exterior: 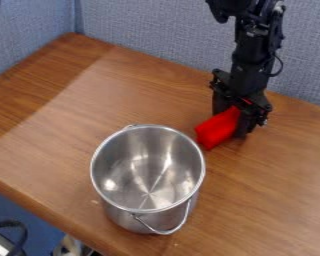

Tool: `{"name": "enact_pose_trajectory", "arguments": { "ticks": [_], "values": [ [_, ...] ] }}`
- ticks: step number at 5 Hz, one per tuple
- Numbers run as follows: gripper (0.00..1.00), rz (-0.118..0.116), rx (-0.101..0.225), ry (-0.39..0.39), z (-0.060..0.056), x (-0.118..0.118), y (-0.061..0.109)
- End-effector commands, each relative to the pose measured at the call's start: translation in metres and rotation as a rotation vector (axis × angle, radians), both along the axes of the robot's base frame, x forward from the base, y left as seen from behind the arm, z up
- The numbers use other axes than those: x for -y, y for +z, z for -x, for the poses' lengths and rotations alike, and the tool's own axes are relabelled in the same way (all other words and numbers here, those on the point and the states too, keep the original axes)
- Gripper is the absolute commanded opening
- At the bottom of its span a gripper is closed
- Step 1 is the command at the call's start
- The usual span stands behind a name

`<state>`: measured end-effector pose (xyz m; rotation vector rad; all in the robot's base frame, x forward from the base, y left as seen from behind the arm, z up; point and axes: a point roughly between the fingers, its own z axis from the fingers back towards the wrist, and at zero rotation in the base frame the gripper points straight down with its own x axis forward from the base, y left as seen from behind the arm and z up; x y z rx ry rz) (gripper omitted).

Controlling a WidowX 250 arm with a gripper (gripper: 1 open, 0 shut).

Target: Move the red object from the metal pot to the table

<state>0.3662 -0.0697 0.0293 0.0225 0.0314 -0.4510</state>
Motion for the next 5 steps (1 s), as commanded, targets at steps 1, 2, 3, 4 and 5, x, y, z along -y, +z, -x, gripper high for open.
{"name": "enact_pose_trajectory", "arguments": {
  "ticks": [1, 2, 3, 4, 5],
  "values": [
    [0.0, 0.001, 0.053, 0.001, -0.0107, -0.0006, 0.0154],
    [0.0, 0.001, 0.053, 0.003, -0.0112, -0.0008, 0.016],
    [0.0, 0.0, 0.053, 0.005, -0.0119, -0.0011, 0.0166],
    [0.0, 0.001, 0.053, 0.007, -0.0122, -0.0014, 0.0172],
    [0.0, 0.001, 0.053, 0.009, -0.0125, -0.0018, 0.0177]
  ]
}}
